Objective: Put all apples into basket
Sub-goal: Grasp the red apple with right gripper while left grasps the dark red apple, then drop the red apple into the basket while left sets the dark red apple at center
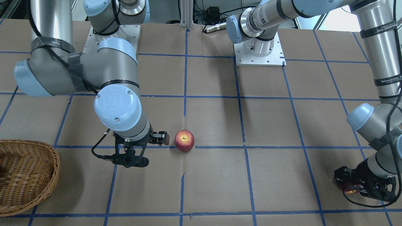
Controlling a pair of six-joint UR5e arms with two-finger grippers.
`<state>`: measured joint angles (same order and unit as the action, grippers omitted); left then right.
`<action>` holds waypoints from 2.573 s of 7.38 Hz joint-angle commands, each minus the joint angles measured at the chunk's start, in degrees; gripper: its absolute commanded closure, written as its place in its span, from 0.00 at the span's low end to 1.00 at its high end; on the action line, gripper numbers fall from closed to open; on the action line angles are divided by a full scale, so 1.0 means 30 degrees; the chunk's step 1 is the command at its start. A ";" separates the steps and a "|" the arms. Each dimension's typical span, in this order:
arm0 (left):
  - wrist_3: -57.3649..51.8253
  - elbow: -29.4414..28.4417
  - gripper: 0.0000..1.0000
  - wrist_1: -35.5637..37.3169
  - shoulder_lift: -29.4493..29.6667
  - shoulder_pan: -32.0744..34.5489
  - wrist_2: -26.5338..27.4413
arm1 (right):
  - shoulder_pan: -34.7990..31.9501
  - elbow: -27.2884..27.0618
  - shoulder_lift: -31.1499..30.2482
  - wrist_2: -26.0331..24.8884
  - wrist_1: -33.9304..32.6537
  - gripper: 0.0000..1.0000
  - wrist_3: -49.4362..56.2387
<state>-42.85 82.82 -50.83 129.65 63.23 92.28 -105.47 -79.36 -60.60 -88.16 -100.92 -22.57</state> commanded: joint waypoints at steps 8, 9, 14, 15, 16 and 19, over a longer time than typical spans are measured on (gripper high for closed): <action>0.9231 0.4470 0.51 -0.6554 -0.7854 0.5219 -0.1465 | -0.1463 -0.1847 0.2151 0.1899 -0.2744 0.00 -0.1560; 0.9388 0.4559 0.51 -0.6755 -0.8146 0.6275 -0.1638 | -0.1463 -0.1875 0.2386 0.1992 -0.3877 0.33 -0.1589; 1.5637 0.5525 0.51 -0.4865 -0.7126 1.0201 -0.1670 | 0.0692 -0.0679 0.0697 0.1641 -0.1415 1.00 -0.1270; 1.8472 0.5585 0.50 -0.2765 -0.6515 1.1487 -0.1698 | 0.2213 -0.0123 -0.0297 0.1670 0.0342 1.00 -0.0658; 1.9777 0.5382 0.50 -0.1903 -0.5783 1.2747 -0.1756 | 0.3562 0.0433 -0.1061 0.1583 0.1519 1.00 0.0566; 2.1282 0.5351 0.49 0.2227 -0.3381 1.5101 -0.1786 | 0.8073 0.1404 -0.1069 0.0363 0.1504 1.00 0.5588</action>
<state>19.37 98.92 -48.85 116.44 106.40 86.96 -87.02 -76.20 -63.80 -84.47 -96.39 -14.46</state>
